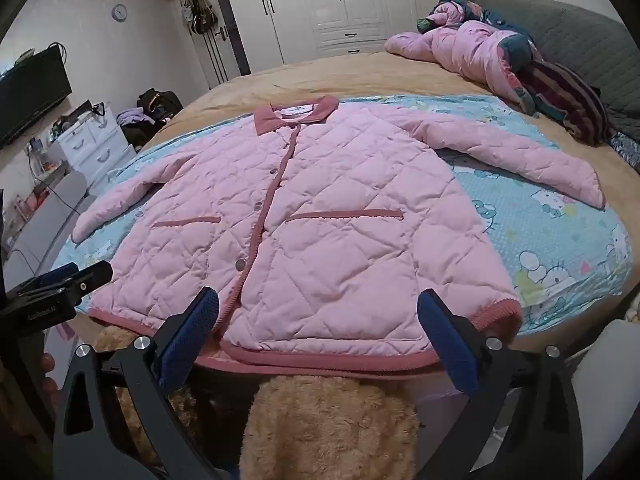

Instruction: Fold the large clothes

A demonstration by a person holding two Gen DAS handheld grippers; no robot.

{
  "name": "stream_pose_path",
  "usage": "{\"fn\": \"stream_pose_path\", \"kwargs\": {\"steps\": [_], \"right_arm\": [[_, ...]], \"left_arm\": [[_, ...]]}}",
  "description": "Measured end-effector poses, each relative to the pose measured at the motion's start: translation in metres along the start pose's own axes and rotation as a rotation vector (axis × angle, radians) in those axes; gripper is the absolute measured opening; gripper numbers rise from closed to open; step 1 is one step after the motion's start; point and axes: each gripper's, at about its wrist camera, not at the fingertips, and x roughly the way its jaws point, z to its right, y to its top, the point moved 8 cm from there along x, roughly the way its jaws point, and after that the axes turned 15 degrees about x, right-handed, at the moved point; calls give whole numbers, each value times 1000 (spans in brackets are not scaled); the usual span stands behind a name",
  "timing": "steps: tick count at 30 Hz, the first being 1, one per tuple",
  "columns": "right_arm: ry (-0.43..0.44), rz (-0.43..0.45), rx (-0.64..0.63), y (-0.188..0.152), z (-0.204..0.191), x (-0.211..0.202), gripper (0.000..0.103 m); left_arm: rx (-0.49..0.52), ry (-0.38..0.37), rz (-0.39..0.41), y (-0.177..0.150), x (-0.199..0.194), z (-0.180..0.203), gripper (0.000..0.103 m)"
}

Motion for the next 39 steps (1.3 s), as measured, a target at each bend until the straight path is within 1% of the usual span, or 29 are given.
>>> {"fn": "stream_pose_path", "kwargs": {"steps": [8, 10, 12, 19, 39], "right_arm": [[-8, 14, -3, 0, -3, -1, 99], [-13, 21, -10, 3, 7, -4, 99], [-2, 0, -10, -2, 0, -3, 99], [-8, 0, -18, -3, -6, 0, 99], [-6, 0, -24, -5, -9, -1, 99]], "left_arm": [[1, -4, 4, -1, 0, 0, 95], [0, -4, 4, -1, 0, 0, 95], [5, -5, 7, 3, -2, 5, 95], [3, -5, 9, 4, -3, 3, 95], [-2, -7, 20, 6, -8, -2, 95]]}}
